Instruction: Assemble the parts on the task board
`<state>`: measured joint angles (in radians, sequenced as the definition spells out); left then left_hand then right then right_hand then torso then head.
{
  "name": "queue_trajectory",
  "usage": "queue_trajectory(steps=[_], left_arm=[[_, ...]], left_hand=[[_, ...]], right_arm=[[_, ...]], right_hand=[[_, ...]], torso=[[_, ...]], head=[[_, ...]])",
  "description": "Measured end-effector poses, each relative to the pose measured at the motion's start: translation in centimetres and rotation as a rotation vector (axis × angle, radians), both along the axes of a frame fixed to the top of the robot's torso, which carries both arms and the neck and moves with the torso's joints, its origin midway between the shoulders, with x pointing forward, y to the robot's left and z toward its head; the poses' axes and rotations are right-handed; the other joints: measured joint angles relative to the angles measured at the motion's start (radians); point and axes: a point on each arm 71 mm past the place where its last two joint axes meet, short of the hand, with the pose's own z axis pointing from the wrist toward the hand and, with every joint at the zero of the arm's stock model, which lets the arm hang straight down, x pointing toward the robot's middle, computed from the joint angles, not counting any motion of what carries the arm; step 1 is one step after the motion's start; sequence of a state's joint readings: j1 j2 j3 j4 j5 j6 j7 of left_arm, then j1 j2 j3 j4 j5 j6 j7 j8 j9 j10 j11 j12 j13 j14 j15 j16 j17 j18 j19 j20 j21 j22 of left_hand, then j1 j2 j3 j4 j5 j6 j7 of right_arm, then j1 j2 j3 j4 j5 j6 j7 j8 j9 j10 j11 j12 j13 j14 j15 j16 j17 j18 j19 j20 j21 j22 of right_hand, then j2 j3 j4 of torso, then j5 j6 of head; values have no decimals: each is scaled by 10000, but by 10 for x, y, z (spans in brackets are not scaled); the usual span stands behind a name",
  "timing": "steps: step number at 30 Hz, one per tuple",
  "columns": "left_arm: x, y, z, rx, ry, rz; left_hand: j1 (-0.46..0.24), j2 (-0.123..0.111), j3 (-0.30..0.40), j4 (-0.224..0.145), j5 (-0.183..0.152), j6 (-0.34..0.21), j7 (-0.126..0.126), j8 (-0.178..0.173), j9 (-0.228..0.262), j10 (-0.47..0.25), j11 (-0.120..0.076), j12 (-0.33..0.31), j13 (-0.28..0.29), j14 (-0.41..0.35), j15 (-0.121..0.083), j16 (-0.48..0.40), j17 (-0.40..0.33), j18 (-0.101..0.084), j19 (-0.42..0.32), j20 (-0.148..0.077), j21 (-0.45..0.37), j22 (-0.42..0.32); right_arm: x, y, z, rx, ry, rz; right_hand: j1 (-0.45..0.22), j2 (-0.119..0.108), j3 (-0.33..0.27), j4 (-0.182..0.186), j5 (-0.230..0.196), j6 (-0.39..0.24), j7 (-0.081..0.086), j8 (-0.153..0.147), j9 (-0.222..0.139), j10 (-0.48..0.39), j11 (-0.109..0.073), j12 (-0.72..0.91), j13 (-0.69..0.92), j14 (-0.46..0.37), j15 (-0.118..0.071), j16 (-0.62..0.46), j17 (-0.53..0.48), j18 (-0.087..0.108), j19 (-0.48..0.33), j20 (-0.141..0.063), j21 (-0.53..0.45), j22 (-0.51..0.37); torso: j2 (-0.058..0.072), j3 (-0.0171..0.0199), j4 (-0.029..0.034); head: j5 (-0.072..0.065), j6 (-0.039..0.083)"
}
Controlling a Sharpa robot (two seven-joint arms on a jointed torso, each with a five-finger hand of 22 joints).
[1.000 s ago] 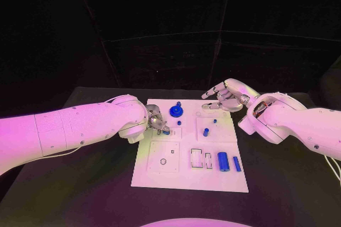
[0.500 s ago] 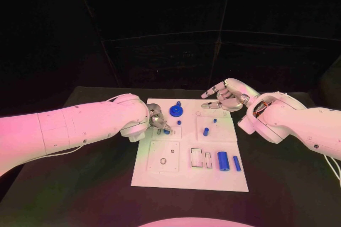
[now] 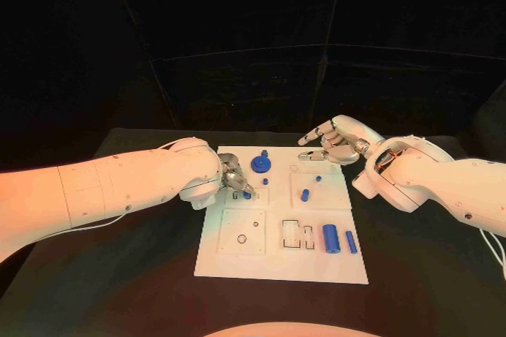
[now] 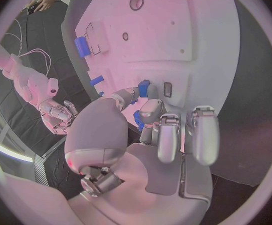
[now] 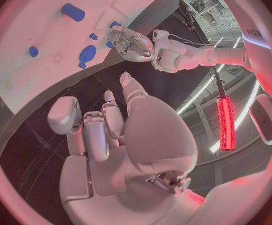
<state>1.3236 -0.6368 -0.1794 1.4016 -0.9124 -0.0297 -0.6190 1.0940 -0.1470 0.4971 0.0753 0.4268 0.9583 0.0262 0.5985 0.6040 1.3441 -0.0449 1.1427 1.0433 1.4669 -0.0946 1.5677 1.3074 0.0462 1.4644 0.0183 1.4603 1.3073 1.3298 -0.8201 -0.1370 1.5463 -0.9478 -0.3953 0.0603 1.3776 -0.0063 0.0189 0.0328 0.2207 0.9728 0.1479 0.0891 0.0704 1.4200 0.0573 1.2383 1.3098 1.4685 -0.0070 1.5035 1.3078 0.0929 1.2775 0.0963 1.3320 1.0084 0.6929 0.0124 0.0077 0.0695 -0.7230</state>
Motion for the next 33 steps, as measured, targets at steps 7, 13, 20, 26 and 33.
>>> queue_trajectory(steps=[7,13,20,26,33], left_arm=[[1,-1,-1,46,42,-20],[1,-1,-3,112,113,-8],[1,0,-4,155,141,35],[1,1,-4,162,144,60],[-2,5,-4,122,138,89]], left_hand=[[-69,69,-393,189,0,72,-30,0,-14,17,-17,46,45,1,0,0,0,0,-3,-3,0,0],[-298,118,-1470,532,-383,251,-99,60,5,104,-37,97,106,0,0,0,0,1,31,-37,0,0],[-404,223,-2330,956,-754,251,-100,60,4,104,-36,147,119,0,0,0,0,1,31,-37,0,0],[-367,343,-3065,1407,-2063,250,-100,91,-11,103,-36,147,118,0,1,0,0,1,31,-37,0,0],[-262,447,-3715,1850,-2941,250,-100,99,-13,103,-36,147,83,0,1,0,0,0,31,-37,0,0]], right_arm=[[0,0,0,4,-2,-3],[0,0,0,11,-4,-9],[0,0,0,19,-10,-24],[0,-1,0,24,-13,-44],[1,-2,0,21,-21,-97]], right_hand=[[0,0,-31,31,0,0,0,0,0,0,0,0,3,0,0,0,-1,0,0,0,-45,-15],[-82,26,-93,93,0,0,0,0,0,0,0,1,10,0,0,-26,-1,0,0,-1,-45,-43],[-135,30,-149,149,0,0,0,-40,0,0,0,0,-1,0,0,-48,-2,1,-35,-36,-45,-70],[-158,53,-175,175,0,0,0,-40,0,0,0,-42,4,0,0,-48,-2,0,-71,0,-86,-83],[-199,13,-175,175,0,0,0,-40,0,0,0,-50,0,0,-1,-47,-3,0,-71,0,-86,-87]], torso=[[2,0,2],[3,1,2],[3,2,7],[2,0,9],[-7,-12,10]], head=[[-14,-9],[-21,-20],[-37,-27],[-46,-18],[-65,6]])
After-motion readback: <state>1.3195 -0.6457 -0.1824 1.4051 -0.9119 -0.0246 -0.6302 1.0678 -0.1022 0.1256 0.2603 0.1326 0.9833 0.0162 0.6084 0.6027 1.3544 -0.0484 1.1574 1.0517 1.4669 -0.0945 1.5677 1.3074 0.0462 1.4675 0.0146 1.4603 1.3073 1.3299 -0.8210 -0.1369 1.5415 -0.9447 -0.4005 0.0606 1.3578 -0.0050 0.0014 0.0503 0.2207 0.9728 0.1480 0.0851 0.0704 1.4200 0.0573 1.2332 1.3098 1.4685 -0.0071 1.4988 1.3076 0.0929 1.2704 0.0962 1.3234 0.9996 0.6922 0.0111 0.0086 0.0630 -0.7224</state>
